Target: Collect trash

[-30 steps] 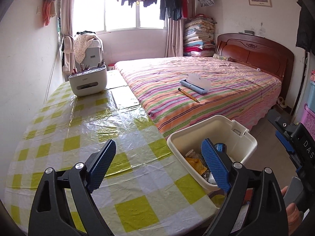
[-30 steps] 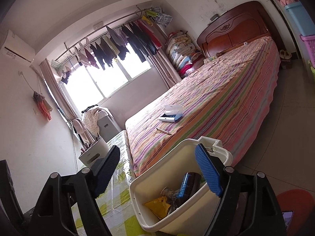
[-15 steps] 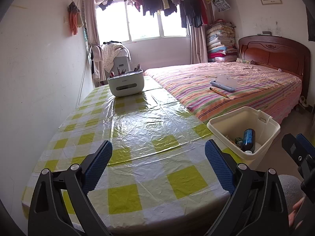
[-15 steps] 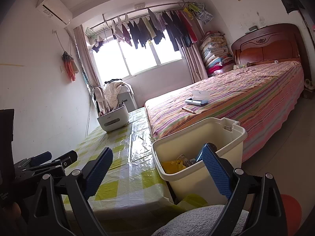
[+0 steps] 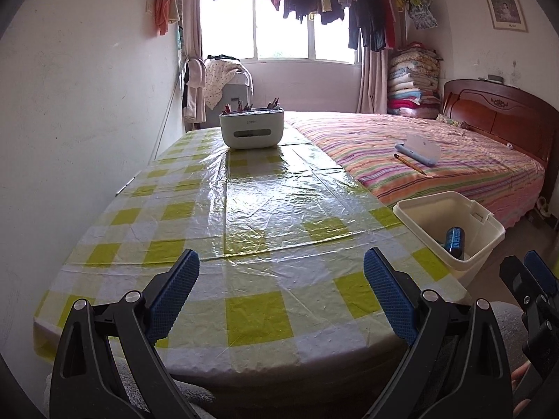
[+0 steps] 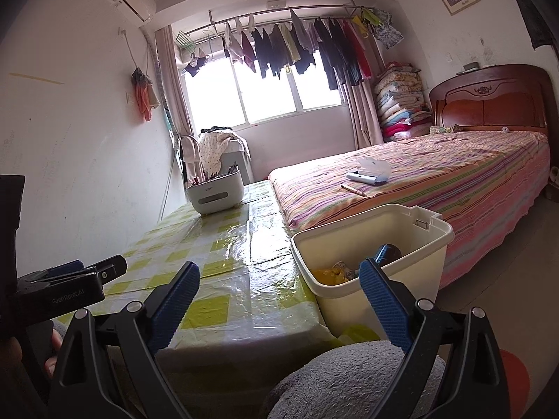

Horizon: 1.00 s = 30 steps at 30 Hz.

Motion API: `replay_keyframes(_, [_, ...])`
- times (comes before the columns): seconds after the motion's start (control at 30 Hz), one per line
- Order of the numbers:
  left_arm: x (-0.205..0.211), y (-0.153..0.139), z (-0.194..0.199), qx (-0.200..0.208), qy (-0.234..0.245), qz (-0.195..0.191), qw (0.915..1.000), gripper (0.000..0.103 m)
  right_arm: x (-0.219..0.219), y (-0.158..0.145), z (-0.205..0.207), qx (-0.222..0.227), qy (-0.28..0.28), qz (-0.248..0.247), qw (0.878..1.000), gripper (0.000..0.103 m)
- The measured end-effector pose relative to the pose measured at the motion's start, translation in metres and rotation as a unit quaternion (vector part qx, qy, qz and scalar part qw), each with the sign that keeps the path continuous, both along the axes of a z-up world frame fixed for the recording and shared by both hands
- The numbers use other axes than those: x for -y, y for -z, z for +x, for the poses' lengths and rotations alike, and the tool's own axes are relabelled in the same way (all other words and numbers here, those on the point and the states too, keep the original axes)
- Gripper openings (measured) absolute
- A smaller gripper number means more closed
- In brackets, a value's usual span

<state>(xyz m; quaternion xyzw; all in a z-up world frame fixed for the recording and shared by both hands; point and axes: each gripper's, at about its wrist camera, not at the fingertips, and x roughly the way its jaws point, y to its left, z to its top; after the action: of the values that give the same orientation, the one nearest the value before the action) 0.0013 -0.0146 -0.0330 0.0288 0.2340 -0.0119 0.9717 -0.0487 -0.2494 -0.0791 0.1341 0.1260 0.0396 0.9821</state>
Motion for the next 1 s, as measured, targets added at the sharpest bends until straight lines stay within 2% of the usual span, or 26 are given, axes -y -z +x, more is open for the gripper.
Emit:
replay_keyframes(0.2, [-0.003,0.003,-0.005,0.005,-0.006,0.013,0.9999,0.096,0.001,0.003,0.005,-0.011,-0.005,0.018,1.000,0.090])
replay_keyframes(1.0, [0.014,0.013,-0.004,-0.003,0.006,0.056,0.9984,0.096,0.002,0.004,0.006,-0.007,-0.006,0.019,1.000,0.090])
